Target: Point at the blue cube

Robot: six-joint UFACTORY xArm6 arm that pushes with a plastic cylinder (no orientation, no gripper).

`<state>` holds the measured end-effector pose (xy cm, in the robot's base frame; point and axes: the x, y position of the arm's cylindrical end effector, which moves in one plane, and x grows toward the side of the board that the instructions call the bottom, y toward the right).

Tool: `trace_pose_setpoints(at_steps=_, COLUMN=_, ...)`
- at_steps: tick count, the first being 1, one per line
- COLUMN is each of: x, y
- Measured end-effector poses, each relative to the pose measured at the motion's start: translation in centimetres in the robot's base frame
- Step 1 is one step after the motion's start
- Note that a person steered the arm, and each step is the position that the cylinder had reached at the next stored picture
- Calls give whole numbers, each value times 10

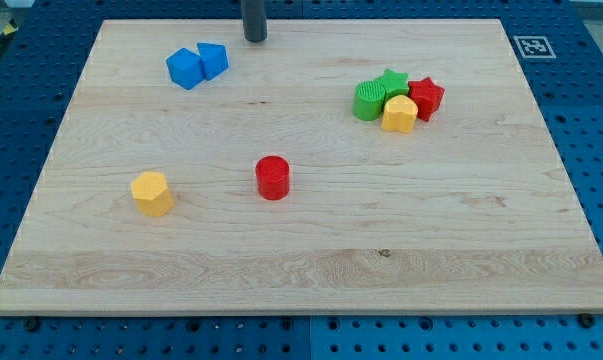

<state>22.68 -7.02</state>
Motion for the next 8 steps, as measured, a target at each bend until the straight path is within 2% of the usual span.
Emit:
trace_pose_setpoints(at_steps=4, x=-19, y=-95)
trace_pose_setpoints(at_steps=8, x=-7, y=-95)
